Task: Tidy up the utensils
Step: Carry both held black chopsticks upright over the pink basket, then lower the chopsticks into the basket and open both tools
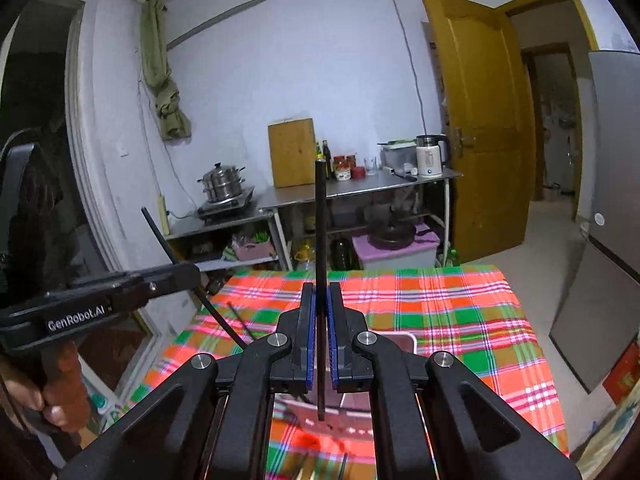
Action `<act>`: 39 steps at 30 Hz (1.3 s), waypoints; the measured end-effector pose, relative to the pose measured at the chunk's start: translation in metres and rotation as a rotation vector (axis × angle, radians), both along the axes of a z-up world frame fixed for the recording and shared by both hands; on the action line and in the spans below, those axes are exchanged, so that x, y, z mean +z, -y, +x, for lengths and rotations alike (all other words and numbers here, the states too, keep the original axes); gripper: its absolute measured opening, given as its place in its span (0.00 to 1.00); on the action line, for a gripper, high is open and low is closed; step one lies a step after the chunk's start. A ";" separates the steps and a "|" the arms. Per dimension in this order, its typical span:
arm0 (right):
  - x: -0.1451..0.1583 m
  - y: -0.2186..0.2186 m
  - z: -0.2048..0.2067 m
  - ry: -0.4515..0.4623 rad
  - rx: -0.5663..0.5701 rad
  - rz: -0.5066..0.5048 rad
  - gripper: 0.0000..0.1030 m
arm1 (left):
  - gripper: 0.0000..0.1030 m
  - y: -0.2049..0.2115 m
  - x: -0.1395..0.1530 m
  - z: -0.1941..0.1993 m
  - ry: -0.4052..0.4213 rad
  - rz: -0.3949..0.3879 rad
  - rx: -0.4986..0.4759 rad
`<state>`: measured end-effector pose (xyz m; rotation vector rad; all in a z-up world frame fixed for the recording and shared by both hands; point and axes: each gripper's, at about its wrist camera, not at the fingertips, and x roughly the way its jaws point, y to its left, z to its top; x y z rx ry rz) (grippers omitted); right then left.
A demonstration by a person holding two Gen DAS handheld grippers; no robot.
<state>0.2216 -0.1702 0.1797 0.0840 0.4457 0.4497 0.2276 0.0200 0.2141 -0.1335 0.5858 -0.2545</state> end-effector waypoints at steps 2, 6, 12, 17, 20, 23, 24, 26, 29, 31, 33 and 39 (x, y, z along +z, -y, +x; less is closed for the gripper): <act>-0.001 0.000 0.006 0.001 -0.011 0.006 0.05 | 0.04 0.000 -0.005 0.008 -0.003 -0.001 0.007; -0.010 -0.003 0.015 -0.009 -0.026 0.004 0.05 | 0.04 -0.003 -0.020 0.020 -0.023 -0.018 0.016; -0.030 -0.007 0.025 -0.050 -0.031 -0.010 0.05 | 0.05 -0.003 -0.047 0.029 -0.057 -0.017 0.016; -0.043 -0.013 0.030 -0.079 -0.022 -0.047 0.05 | 0.05 -0.004 -0.069 0.033 -0.093 -0.017 0.014; -0.051 -0.015 0.032 -0.100 -0.013 -0.065 0.05 | 0.05 -0.005 -0.080 0.036 -0.109 -0.013 0.015; -0.058 -0.017 0.035 -0.122 -0.005 -0.079 0.05 | 0.05 -0.006 -0.086 0.038 -0.123 -0.019 0.014; -0.059 -0.017 0.036 -0.125 -0.004 -0.084 0.06 | 0.05 -0.007 -0.087 0.038 -0.125 -0.017 0.015; -0.061 -0.016 0.036 -0.135 -0.003 -0.087 0.07 | 0.06 -0.008 -0.089 0.037 -0.131 -0.015 0.018; -0.060 -0.013 0.034 -0.132 -0.008 -0.088 0.13 | 0.08 -0.010 -0.088 0.033 -0.125 -0.012 0.015; -0.058 -0.011 0.033 -0.130 -0.009 -0.085 0.16 | 0.13 -0.010 -0.085 0.028 -0.104 -0.005 0.016; -0.055 -0.008 0.030 -0.119 -0.011 -0.082 0.19 | 0.20 -0.010 -0.081 0.021 -0.078 -0.001 0.017; -0.045 0.003 0.018 -0.094 -0.020 -0.069 0.19 | 0.25 -0.013 -0.065 -0.001 -0.008 0.005 0.037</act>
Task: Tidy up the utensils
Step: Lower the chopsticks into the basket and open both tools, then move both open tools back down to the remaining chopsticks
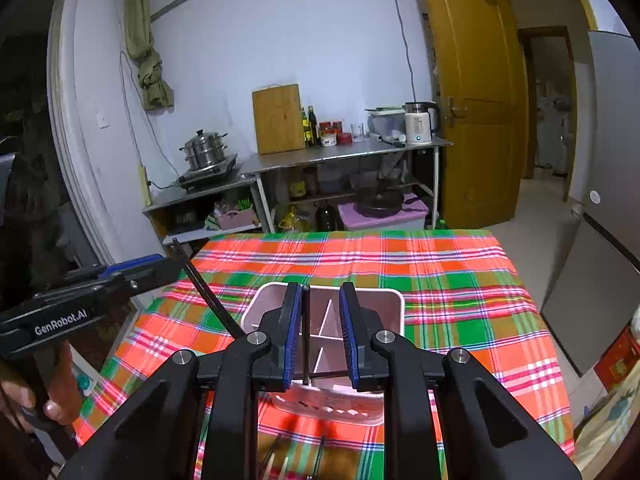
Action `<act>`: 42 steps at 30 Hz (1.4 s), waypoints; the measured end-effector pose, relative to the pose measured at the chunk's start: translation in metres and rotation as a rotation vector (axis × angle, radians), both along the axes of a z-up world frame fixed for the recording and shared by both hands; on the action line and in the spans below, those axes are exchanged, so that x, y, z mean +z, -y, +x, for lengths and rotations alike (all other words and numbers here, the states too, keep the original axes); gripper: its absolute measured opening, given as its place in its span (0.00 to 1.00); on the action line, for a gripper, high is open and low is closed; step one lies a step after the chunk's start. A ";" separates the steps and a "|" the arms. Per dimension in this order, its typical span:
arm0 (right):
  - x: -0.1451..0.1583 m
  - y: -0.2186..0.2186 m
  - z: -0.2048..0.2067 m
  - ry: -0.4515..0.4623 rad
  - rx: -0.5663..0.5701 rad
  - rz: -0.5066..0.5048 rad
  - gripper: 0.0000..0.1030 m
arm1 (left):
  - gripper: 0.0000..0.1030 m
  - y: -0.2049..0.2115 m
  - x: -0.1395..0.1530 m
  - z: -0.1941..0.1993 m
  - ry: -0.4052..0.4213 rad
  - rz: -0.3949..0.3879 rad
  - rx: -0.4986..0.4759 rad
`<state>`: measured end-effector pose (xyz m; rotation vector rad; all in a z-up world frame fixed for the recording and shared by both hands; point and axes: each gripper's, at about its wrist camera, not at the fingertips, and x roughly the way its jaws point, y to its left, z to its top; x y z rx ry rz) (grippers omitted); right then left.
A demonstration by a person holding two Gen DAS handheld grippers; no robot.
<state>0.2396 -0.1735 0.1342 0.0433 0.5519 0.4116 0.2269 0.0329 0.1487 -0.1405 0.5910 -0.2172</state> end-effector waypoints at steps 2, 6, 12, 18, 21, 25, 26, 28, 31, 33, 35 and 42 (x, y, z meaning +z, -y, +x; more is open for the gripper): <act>0.002 0.005 -0.006 0.010 -0.005 0.005 0.19 | 0.25 -0.001 0.003 -0.008 0.016 -0.001 0.005; 0.005 0.014 -0.021 0.026 -0.016 0.011 0.19 | 0.26 -0.003 0.001 -0.028 0.025 0.007 0.014; 0.004 0.027 -0.040 0.025 -0.031 0.024 0.19 | 0.25 -0.005 -0.010 -0.054 0.011 0.004 0.017; -0.010 0.041 -0.063 0.001 -0.039 0.032 0.19 | 0.25 0.003 -0.033 -0.081 -0.025 0.028 0.004; -0.020 0.048 -0.074 -0.021 -0.036 0.028 0.19 | 0.25 0.005 -0.045 -0.092 -0.049 0.033 -0.007; -0.036 0.054 -0.088 -0.053 -0.039 0.026 0.19 | 0.25 0.010 -0.062 -0.106 -0.075 0.028 -0.018; -0.040 0.055 -0.091 -0.062 -0.040 0.025 0.19 | 0.25 0.011 -0.067 -0.110 -0.082 0.027 -0.022; -0.049 0.059 -0.098 -0.081 -0.039 0.026 0.19 | 0.25 0.010 -0.076 -0.114 -0.096 0.024 -0.028; -0.061 0.061 -0.108 -0.105 -0.034 0.015 0.19 | 0.25 0.013 -0.090 -0.122 -0.122 0.030 -0.035; -0.068 0.061 -0.111 -0.120 -0.030 0.007 0.19 | 0.25 0.015 -0.098 -0.125 -0.138 0.037 -0.039; -0.074 0.060 -0.115 -0.133 -0.026 0.001 0.19 | 0.25 0.016 -0.106 -0.128 -0.155 0.038 -0.043; -0.091 0.054 -0.120 -0.179 -0.011 -0.014 0.19 | 0.26 0.026 -0.131 -0.129 -0.220 0.039 -0.066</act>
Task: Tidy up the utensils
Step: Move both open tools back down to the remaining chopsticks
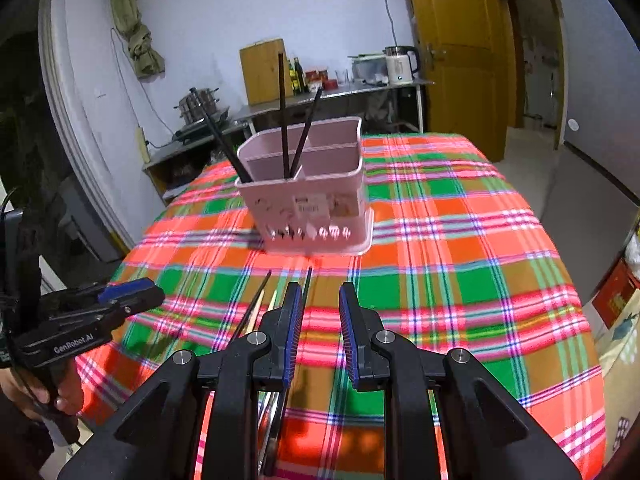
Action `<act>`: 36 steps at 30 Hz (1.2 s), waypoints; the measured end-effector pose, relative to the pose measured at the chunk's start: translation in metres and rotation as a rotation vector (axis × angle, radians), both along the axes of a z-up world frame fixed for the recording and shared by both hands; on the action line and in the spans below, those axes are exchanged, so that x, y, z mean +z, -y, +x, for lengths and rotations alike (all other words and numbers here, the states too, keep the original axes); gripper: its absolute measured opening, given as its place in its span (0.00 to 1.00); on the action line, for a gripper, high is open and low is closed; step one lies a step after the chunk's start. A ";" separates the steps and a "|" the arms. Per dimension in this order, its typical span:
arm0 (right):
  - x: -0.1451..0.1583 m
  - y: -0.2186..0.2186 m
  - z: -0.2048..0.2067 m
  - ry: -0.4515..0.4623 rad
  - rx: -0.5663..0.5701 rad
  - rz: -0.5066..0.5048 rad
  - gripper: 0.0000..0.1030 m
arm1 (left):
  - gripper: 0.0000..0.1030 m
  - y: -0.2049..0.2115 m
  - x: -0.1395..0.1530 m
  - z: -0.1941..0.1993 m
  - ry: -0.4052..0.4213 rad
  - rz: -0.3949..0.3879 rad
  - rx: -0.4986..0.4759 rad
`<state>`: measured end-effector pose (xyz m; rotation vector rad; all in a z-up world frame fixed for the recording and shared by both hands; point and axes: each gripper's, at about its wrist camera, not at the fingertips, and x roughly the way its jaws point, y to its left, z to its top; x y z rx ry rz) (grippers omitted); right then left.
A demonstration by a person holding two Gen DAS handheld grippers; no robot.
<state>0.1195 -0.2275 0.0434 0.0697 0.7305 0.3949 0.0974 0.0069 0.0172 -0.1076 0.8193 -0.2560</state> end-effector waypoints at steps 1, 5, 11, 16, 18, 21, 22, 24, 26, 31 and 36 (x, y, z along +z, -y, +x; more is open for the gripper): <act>-0.002 -0.001 0.000 -0.007 0.002 -0.002 0.19 | 0.26 0.002 -0.005 0.001 -0.013 -0.001 -0.006; -0.010 -0.003 0.001 -0.026 0.006 -0.005 0.19 | 0.26 0.010 -0.022 0.006 -0.057 0.007 -0.020; -0.022 -0.008 0.003 -0.059 0.016 -0.012 0.19 | 0.25 0.017 -0.043 0.015 -0.101 0.017 -0.026; -0.033 -0.013 0.006 -0.088 0.029 -0.017 0.19 | 0.25 0.021 -0.054 0.022 -0.127 0.021 -0.026; -0.039 -0.016 0.008 -0.102 0.035 -0.019 0.19 | 0.26 0.023 -0.057 0.025 -0.133 0.023 -0.028; -0.046 -0.020 0.011 -0.122 0.043 -0.022 0.19 | 0.26 0.025 -0.063 0.029 -0.145 0.026 -0.026; -0.048 -0.021 0.012 -0.125 0.044 -0.023 0.19 | 0.26 0.026 -0.064 0.030 -0.149 0.027 -0.025; -0.052 -0.024 0.015 -0.136 0.048 -0.024 0.19 | 0.26 0.027 -0.067 0.032 -0.157 0.033 -0.022; -0.056 -0.026 0.019 -0.148 0.051 -0.026 0.19 | 0.26 0.028 -0.070 0.033 -0.159 0.040 -0.022; -0.067 -0.034 0.027 -0.177 0.065 -0.031 0.19 | 0.26 0.032 -0.072 0.036 -0.148 0.068 -0.022; -0.080 -0.041 0.032 -0.207 0.079 -0.042 0.19 | 0.26 0.031 -0.072 0.035 -0.145 0.066 -0.019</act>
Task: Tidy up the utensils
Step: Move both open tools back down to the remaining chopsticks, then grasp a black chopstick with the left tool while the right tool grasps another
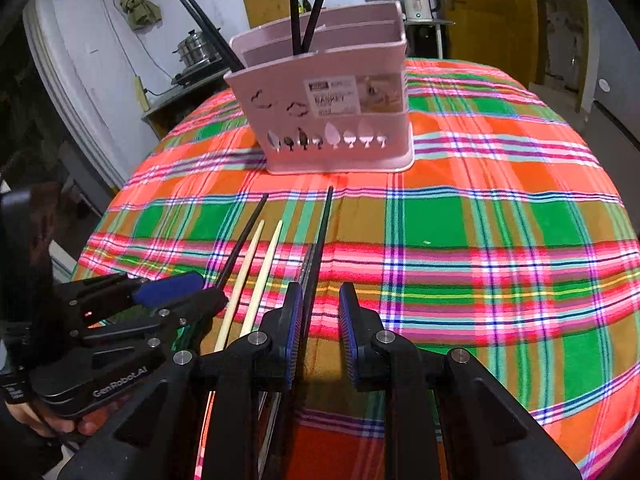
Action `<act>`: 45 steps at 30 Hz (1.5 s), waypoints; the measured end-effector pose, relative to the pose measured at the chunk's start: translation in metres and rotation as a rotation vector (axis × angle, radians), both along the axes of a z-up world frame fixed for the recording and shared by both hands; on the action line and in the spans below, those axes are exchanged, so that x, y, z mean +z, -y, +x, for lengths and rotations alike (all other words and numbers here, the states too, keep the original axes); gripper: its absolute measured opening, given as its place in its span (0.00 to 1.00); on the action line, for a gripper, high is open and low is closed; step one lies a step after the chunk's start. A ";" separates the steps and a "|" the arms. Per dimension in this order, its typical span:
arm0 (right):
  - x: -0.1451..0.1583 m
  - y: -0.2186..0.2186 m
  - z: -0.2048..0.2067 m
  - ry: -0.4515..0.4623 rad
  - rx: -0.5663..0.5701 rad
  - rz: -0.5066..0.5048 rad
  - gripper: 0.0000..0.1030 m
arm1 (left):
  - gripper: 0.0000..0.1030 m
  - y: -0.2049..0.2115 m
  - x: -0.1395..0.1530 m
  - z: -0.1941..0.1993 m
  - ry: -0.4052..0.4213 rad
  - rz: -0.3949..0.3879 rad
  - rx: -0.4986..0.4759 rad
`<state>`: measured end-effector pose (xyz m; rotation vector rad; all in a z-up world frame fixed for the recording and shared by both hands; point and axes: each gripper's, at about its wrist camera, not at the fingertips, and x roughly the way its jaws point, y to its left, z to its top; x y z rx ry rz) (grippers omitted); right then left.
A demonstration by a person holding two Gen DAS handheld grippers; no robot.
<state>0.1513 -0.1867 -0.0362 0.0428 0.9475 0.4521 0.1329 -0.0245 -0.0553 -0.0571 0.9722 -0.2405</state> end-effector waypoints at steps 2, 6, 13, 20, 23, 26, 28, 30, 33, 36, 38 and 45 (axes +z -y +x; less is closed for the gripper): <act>-0.004 -0.002 0.001 -0.008 0.004 -0.005 0.19 | 0.26 0.000 0.000 0.000 0.001 0.000 0.002; -0.009 -0.004 0.004 -0.020 0.004 -0.018 0.19 | 0.26 -0.002 -0.001 0.000 0.002 -0.002 0.005; -0.010 -0.004 0.008 -0.021 -0.012 -0.041 0.19 | 0.25 -0.004 0.000 0.005 -0.005 -0.007 0.012; -0.009 -0.007 0.012 -0.022 -0.009 -0.042 0.19 | 0.25 -0.004 0.000 0.014 -0.016 -0.011 0.022; -0.010 -0.011 0.012 -0.025 -0.001 -0.048 0.19 | 0.26 -0.004 0.000 0.014 -0.014 -0.011 0.021; -0.012 -0.012 0.013 -0.025 -0.003 -0.052 0.19 | 0.26 -0.005 0.000 0.014 -0.014 -0.010 0.021; -0.012 -0.012 0.013 -0.023 -0.002 -0.064 0.19 | 0.26 -0.004 0.000 0.014 -0.013 -0.005 0.020; -0.012 -0.011 0.013 -0.024 -0.005 -0.082 0.19 | 0.26 -0.004 0.000 0.015 -0.013 -0.004 0.020; -0.012 -0.009 0.012 -0.023 -0.007 -0.080 0.19 | 0.26 -0.003 0.001 0.014 -0.014 -0.006 0.020; -0.011 -0.005 0.012 -0.024 -0.016 -0.080 0.19 | 0.22 -0.006 0.000 0.015 -0.020 -0.014 0.030; -0.010 -0.004 0.013 -0.030 -0.021 -0.073 0.19 | 0.22 -0.008 0.000 0.016 -0.024 -0.022 0.033; -0.010 -0.008 0.028 -0.044 -0.031 -0.085 0.19 | 0.22 -0.006 0.001 0.032 -0.046 -0.007 0.024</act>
